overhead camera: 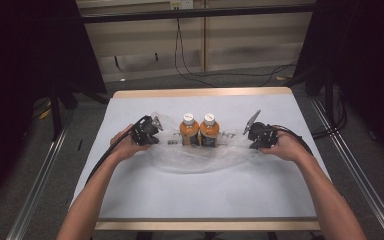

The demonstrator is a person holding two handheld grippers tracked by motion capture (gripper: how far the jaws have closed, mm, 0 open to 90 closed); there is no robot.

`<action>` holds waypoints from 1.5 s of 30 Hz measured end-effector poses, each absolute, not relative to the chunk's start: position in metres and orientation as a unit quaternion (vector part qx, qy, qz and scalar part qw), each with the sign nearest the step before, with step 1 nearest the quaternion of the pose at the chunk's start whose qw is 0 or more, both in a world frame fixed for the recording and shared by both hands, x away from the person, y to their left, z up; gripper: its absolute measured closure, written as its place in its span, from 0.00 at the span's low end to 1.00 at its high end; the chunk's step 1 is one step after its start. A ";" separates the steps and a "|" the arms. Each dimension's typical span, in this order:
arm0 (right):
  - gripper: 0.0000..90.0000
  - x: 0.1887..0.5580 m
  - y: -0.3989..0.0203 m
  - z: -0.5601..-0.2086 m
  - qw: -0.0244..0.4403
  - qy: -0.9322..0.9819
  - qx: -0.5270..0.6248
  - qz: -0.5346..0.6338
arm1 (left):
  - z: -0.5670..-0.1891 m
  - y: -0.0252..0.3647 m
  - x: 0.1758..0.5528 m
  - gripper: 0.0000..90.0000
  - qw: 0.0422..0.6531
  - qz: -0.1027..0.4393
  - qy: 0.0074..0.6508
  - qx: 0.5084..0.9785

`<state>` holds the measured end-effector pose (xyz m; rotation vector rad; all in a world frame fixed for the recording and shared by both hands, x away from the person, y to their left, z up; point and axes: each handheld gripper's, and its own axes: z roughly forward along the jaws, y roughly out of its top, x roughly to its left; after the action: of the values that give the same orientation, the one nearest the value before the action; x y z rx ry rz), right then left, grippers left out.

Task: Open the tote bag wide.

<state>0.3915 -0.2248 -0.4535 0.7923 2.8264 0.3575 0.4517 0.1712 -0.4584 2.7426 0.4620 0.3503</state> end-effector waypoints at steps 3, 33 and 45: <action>1.00 0.388 -0.228 -0.453 0.079 0.953 0.264 0.123 | -0.458 0.175 0.449 1.00 0.170 0.122 0.164 0.964; 1.00 0.379 -0.228 -0.455 0.117 0.954 0.252 0.111 | -0.456 0.198 0.428 1.00 0.195 0.074 0.175 0.962; 1.00 0.380 -0.230 -0.453 0.116 0.940 0.275 0.165 | -0.460 0.209 0.426 1.00 0.258 0.066 0.208 0.941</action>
<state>0.3797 -0.2302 -0.4529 0.8046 2.7538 0.4819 0.4260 0.2093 -0.4599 2.5524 0.5635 0.1783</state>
